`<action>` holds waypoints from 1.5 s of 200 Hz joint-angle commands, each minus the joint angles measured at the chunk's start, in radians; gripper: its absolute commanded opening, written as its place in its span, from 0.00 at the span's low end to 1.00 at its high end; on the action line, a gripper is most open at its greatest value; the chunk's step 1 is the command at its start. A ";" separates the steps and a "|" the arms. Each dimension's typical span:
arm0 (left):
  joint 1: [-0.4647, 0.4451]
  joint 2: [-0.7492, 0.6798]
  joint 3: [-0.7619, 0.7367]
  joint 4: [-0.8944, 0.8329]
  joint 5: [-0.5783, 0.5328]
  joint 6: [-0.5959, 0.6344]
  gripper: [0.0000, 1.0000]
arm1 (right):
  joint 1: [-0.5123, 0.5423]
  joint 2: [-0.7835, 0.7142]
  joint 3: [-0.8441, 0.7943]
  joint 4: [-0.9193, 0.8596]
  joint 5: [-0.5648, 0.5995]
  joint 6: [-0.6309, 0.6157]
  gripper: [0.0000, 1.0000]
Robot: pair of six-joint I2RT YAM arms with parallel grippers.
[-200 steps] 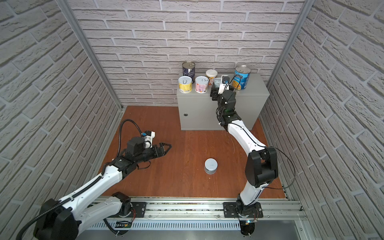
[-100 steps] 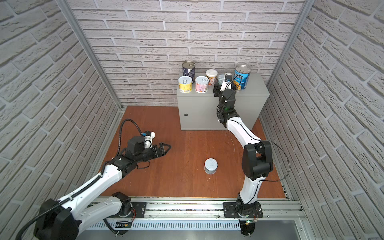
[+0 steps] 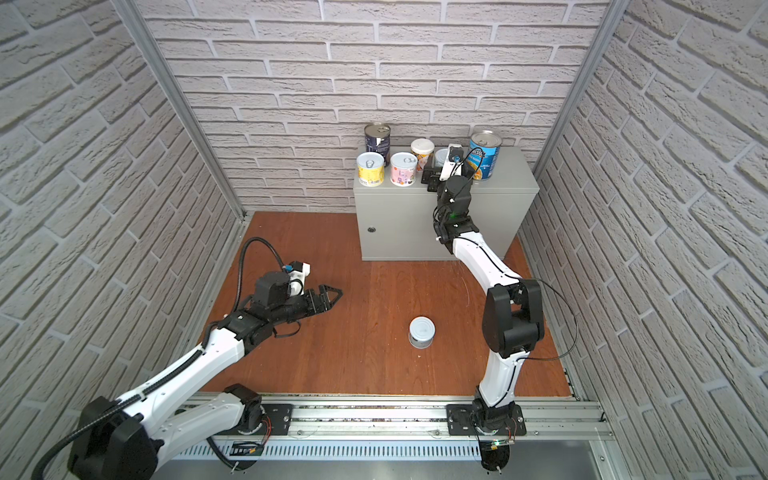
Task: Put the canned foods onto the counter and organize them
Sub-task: 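Lower the can onto the cabinet top beside the pink can, then open the right gripper and withdraw it while the left gripper moves toward the floor can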
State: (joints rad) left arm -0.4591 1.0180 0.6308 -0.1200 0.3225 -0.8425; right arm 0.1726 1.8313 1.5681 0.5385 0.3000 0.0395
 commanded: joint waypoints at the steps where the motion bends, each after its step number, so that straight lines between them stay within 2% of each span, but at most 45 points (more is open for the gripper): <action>1: 0.007 -0.023 -0.001 0.029 0.005 -0.001 0.98 | -0.005 -0.070 -0.068 0.002 -0.043 0.037 0.97; 31: 0.008 -0.018 -0.009 0.052 0.011 -0.006 0.98 | -0.005 -0.134 -0.124 0.003 -0.094 0.040 0.97; 92: 0.005 0.011 -0.015 0.095 0.039 -0.015 0.98 | -0.006 -0.223 -0.215 -0.049 -0.115 0.040 0.97; 125: -0.006 0.002 -0.040 0.165 0.029 0.030 0.98 | -0.006 -0.269 -0.266 -0.097 -0.082 0.073 0.97; 156: -0.018 0.043 0.009 0.166 0.026 0.105 0.98 | -0.006 -0.351 -0.366 -0.112 -0.092 0.133 0.97; 172: -0.046 0.067 0.026 0.192 0.027 0.145 0.98 | -0.005 -0.393 -0.405 -0.148 -0.106 0.154 0.97; 234: -0.202 0.164 0.097 0.156 -0.109 0.268 0.98 | -0.006 -0.643 -0.635 -0.259 -0.169 0.199 0.97; 256: -0.244 0.189 0.127 0.156 -0.135 0.319 0.98 | -0.005 -0.716 -0.679 -0.341 -0.198 0.207 0.97; 300: -0.322 0.255 0.154 0.236 -0.099 0.375 0.98 | -0.006 -0.817 -0.678 -0.703 -0.260 0.247 0.97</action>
State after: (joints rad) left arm -0.7437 1.2427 0.7567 0.0273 0.2222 -0.5282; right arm 0.1715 1.0584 0.8928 0.0540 0.0975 0.2470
